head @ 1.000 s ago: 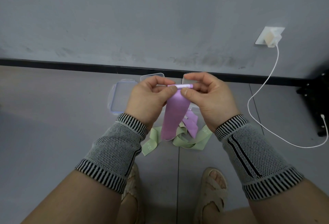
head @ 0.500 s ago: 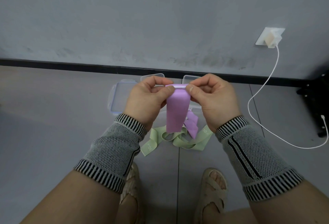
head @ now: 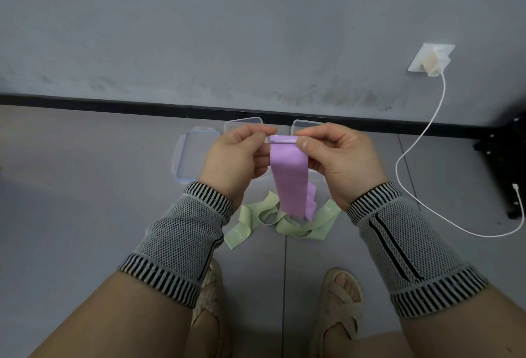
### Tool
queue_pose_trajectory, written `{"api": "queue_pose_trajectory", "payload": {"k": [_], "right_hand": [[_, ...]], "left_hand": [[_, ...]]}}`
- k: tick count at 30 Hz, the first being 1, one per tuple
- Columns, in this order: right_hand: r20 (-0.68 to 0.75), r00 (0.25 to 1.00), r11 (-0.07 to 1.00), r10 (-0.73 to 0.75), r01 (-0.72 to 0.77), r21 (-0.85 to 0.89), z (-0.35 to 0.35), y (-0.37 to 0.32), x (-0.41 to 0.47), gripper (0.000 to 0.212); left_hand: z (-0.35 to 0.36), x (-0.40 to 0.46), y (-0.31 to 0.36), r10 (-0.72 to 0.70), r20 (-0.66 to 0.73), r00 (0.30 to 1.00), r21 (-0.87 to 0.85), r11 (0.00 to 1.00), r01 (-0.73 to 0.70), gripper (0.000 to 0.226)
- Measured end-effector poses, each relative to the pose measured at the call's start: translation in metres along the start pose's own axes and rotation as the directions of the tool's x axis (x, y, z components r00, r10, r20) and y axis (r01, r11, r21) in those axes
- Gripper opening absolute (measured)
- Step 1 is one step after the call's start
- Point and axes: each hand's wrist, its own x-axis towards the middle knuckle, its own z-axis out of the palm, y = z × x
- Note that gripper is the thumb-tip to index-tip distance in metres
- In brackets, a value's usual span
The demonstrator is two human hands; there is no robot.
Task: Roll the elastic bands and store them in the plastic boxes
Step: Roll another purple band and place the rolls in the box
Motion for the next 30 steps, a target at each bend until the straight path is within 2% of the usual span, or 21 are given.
{"api": "queue_pose_trajectory", "payload": {"k": [2,7,13,21,24,27,30], "right_hand": [[-0.009,1.0,1.0,0.001,-0.001,0.0,0.0,0.001,0.0,0.021],[-0.008,1.0,1.0,-0.021,0.021,-0.016,0.001,0.001,0.001,0.022],[0.031,0.999,0.998,-0.018,0.019,-0.056,0.002,0.002,0.0,0.023],[0.063,0.997,0.993,0.037,-0.029,-0.116,0.0,0.0,-0.001,0.013],[0.042,0.998,0.997,0.052,-0.049,-0.057,-0.001,0.001,-0.001,0.013],[0.021,0.999,0.999,0.05,-0.049,-0.019,0.0,0.0,0.0,0.013],[-0.007,1.0,0.999,0.021,-0.021,-0.031,-0.001,-0.001,0.0,0.013]], "left_hand": [[0.001,0.0,0.001,-0.007,-0.006,1.0,0.005,1.0,0.007,0.023],[0.0,-0.001,-0.001,0.071,0.001,0.997,0.06,0.996,-0.071,0.008],[-0.007,0.004,-0.006,0.119,-0.01,0.993,0.148,0.982,-0.116,0.015],[-0.007,0.005,-0.008,0.195,0.008,0.981,0.218,0.957,-0.192,0.016],[-0.005,0.005,-0.007,0.174,-0.009,0.985,0.179,0.969,-0.17,0.014],[-0.002,0.004,-0.007,0.123,0.009,0.992,0.222,0.967,-0.122,0.013],[-0.001,0.003,-0.006,0.115,0.008,0.993,0.267,0.957,-0.113,0.021]]}}
